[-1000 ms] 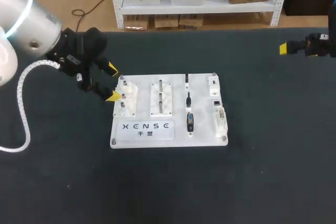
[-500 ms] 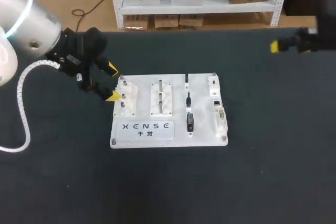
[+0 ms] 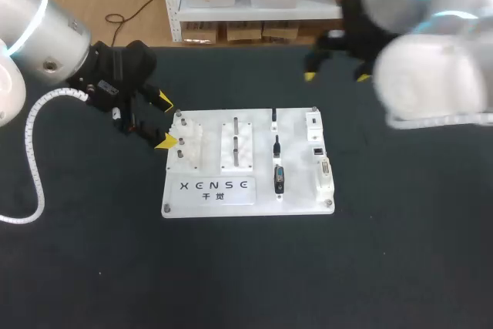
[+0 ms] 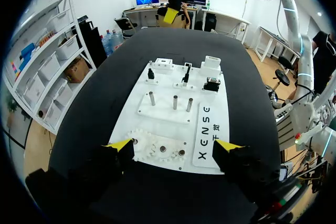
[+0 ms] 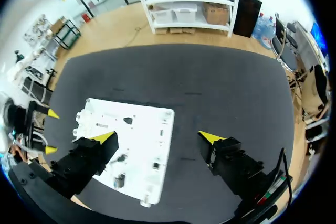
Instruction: Insert the USB connector, Ethernet cable, and multi-pin plug into their matching sockets one by one.
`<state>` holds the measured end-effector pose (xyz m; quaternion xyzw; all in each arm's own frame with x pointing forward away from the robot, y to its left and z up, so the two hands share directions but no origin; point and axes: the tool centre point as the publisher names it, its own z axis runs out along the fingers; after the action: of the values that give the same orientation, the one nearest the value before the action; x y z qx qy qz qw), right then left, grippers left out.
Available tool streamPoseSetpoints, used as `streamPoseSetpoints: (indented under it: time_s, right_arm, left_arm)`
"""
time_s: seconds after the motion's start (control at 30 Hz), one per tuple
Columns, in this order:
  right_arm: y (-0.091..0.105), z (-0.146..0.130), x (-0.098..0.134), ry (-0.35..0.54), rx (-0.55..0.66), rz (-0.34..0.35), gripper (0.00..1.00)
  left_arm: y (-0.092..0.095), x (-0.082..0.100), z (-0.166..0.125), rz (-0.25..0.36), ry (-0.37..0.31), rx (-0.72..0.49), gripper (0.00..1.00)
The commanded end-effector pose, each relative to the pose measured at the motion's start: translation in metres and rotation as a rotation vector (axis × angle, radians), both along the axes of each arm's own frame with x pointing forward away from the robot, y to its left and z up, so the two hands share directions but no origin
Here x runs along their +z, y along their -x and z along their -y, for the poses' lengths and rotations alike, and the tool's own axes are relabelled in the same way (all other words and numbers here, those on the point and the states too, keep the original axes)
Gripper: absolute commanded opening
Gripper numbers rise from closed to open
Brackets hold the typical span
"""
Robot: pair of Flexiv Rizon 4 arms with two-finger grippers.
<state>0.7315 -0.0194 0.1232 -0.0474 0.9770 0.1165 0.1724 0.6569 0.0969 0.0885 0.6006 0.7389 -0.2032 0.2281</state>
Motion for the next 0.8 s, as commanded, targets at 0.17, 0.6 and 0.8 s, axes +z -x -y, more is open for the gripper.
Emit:
streamPoseSetpoints:
  time_s: [0.17, 0.6, 0.8]
  right_arm:
    - [-0.032, -0.069, -0.046, 0.316, -0.154, -0.065, 1.0]
    - [-0.03, -0.076, -0.075, 0.254, -0.231, -0.163, 1.0]
    - [-0.024, -0.076, -0.078, 0.216, -0.218, -0.179, 1.0]
  left_arm:
    - [0.0, 0.0, 0.0, 0.001, 0.0, 0.0, 1.0]
    - [0.0, 0.0, 0.0, 0.001, 0.0, 0.0, 1.0]
    - [0.0, 0.0, 0.0, 0.001, 0.0, 0.0, 1.0]
